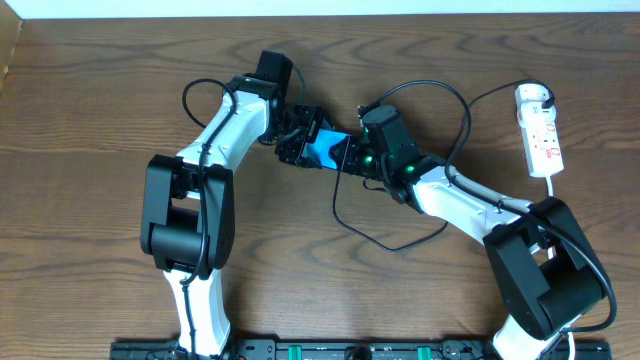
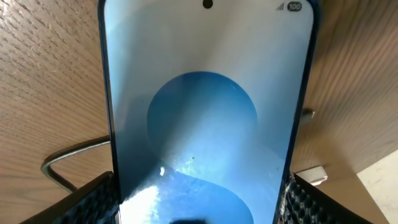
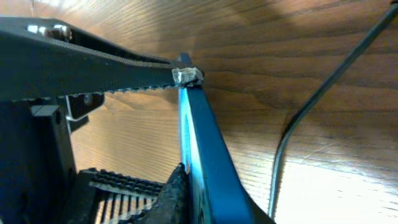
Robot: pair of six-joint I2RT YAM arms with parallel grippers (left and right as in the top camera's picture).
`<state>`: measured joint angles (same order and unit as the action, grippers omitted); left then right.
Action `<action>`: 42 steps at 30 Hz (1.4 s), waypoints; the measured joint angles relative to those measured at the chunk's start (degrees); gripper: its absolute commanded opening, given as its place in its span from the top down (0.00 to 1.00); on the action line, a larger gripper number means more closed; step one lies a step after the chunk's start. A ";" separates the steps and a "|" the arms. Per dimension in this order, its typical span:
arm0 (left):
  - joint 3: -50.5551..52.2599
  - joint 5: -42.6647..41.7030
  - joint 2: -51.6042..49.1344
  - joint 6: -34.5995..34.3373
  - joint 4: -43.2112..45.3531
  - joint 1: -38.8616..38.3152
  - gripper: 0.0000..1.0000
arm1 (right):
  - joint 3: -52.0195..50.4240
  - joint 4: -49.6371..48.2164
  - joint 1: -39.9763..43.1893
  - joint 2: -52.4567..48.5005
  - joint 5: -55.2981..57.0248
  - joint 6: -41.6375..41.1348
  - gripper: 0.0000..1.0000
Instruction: Plug charger to phone and switch on socket
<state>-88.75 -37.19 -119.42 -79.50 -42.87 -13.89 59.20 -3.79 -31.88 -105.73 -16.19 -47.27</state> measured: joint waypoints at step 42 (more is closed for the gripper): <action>-0.57 -30.32 1.77 18.27 39.50 5.60 0.50 | 0.20 -10.86 13.03 10.95 -6.97 -15.08 0.99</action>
<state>-89.32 -67.51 -117.64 -61.23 -3.38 -8.29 59.40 -14.66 -18.85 -94.78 -23.16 -62.35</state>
